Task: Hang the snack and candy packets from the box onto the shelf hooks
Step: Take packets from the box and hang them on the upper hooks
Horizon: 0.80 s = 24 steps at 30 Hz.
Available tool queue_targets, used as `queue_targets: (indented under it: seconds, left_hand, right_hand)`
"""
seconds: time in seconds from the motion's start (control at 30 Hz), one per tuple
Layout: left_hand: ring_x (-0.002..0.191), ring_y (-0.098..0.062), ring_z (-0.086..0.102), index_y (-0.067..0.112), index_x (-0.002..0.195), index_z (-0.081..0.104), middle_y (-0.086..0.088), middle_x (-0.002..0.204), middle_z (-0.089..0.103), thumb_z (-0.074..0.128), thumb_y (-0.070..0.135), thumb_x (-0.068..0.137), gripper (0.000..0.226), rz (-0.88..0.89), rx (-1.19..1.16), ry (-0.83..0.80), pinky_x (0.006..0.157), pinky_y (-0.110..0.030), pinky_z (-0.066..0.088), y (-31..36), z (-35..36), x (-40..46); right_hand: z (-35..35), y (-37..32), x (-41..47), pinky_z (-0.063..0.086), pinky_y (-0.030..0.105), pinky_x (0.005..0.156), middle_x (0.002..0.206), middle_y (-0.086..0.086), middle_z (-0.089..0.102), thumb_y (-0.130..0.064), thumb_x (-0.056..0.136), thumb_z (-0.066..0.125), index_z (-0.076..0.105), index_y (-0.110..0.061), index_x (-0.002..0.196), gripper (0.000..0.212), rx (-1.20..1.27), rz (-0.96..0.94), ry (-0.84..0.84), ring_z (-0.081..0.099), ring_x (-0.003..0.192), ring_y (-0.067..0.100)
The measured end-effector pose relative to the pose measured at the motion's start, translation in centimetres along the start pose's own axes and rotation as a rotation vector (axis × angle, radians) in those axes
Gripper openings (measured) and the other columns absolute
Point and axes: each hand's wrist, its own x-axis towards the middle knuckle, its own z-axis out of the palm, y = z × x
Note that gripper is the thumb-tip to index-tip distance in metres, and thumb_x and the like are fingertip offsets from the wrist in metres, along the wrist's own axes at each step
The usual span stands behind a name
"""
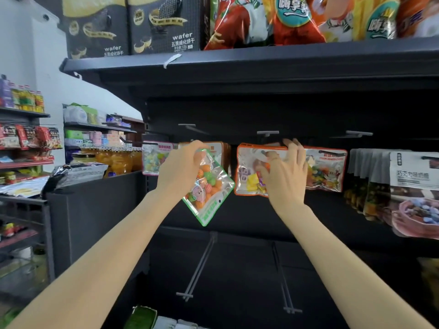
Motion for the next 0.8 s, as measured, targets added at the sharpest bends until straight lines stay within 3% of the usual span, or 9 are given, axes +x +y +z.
queue_targets:
  seconds: [0.03,0.13,0.27,0.33,0.43,0.53,0.63,0.73,0.8]
  left_hand:
    - [0.09,-0.014,0.061,0.024,0.128,0.051,-0.002,0.11,0.064,0.038,0.027,0.101,0.031,-0.008,-0.034,0.011,0.07,-0.025,0.051,-0.5,-0.3,-0.1]
    - [0.089,-0.005,0.056,0.022,0.127,0.054,0.0,0.111,0.064,0.041,0.024,0.1,0.03,-0.011,-0.135,0.049,0.063,-0.007,0.04,-1.8,-1.0,-0.6]
    - [0.098,-0.001,0.051,0.018,0.121,0.058,0.006,0.112,0.059,0.043,0.021,0.099,0.027,-0.133,-0.335,0.152,0.069,0.0,0.038,-2.9,-1.7,-1.6]
    - [0.097,0.0,0.052,0.018,0.121,0.057,0.008,0.113,0.058,0.043,0.02,0.1,0.026,-0.205,-0.432,0.194,0.074,-0.003,0.04,-3.3,-1.9,-2.2]
    - [0.101,-0.009,0.054,0.023,0.125,0.052,0.006,0.117,0.057,0.04,0.019,0.1,0.028,-0.33,-0.483,0.165,0.086,-0.023,0.044,-4.2,-2.0,-3.2]
    - [0.102,-0.015,0.055,0.028,0.13,0.041,0.005,0.12,0.055,0.05,0.019,0.095,0.038,-0.293,-0.188,0.122,0.084,-0.035,0.046,-5.0,-2.7,-3.8]
    - [0.114,0.004,0.043,0.028,0.134,0.039,0.013,0.129,0.045,0.064,0.014,0.086,0.056,0.012,-0.27,-0.028,0.093,-0.014,0.036,-5.2,-3.8,-3.6]
    - [0.103,0.011,0.051,0.033,0.134,0.038,0.019,0.121,0.048,0.067,0.018,0.085,0.058,0.089,-0.359,-0.292,0.089,-0.013,0.046,-5.2,-4.9,-3.5]
    - [0.094,0.019,0.051,0.036,0.13,0.041,0.021,0.115,0.05,0.069,0.021,0.083,0.056,0.054,-0.369,-0.261,0.08,-0.005,0.045,-6.1,-5.5,-3.5]
  right_hand:
    - [1.6,-0.5,-0.9,0.04,0.042,0.094,0.129,0.019,0.045,-0.026,0.089,0.065,0.066,-0.007,0.105,0.025,0.04,-0.009,-0.085,0.038,0.124,0.035]
    - [3.5,-1.1,-3.1,0.04,0.026,0.062,0.095,0.003,0.05,-0.032,0.094,0.056,0.06,-0.011,0.093,0.021,0.154,-0.119,0.12,0.051,0.082,0.019]
    - [4.1,-4.8,-2.7,0.052,0.026,0.069,0.095,-0.003,0.063,-0.041,0.095,0.049,0.053,-0.017,0.11,0.028,0.769,0.071,-0.559,0.063,0.084,0.013]
    - [3.9,-6.2,-3.2,0.056,0.021,0.07,0.099,-0.003,0.067,-0.024,0.095,0.055,0.057,-0.016,0.108,0.015,1.099,0.125,-0.678,0.067,0.087,0.01]
    - [4.5,-7.4,-3.0,0.058,0.028,0.079,0.102,0.002,0.07,-0.013,0.092,0.059,0.065,-0.012,0.094,0.007,1.219,0.172,-0.552,0.069,0.09,0.013]
    - [5.0,-8.2,-2.6,0.055,0.027,0.077,0.094,-0.002,0.07,-0.018,0.091,0.061,0.068,-0.013,0.09,0.008,1.044,0.04,-0.467,0.066,0.086,0.009]
    - [4.9,-9.4,-2.3,0.042,0.007,0.064,0.083,-0.008,0.067,-0.02,0.089,0.065,0.072,-0.012,0.094,0.012,0.903,-0.124,-0.377,0.059,0.075,-0.002]
    - [4.7,-11.0,-2.0,0.044,0.01,0.064,0.078,-0.005,0.067,-0.019,0.086,0.068,0.073,-0.013,0.09,0.009,0.892,-0.193,-0.31,0.06,0.072,0.002]
    - [4.8,-12.1,-1.7,0.047,0.015,0.064,0.074,-0.006,0.067,-0.021,0.084,0.07,0.072,-0.015,0.086,0.007,0.904,-0.215,-0.283,0.061,0.069,0.003]
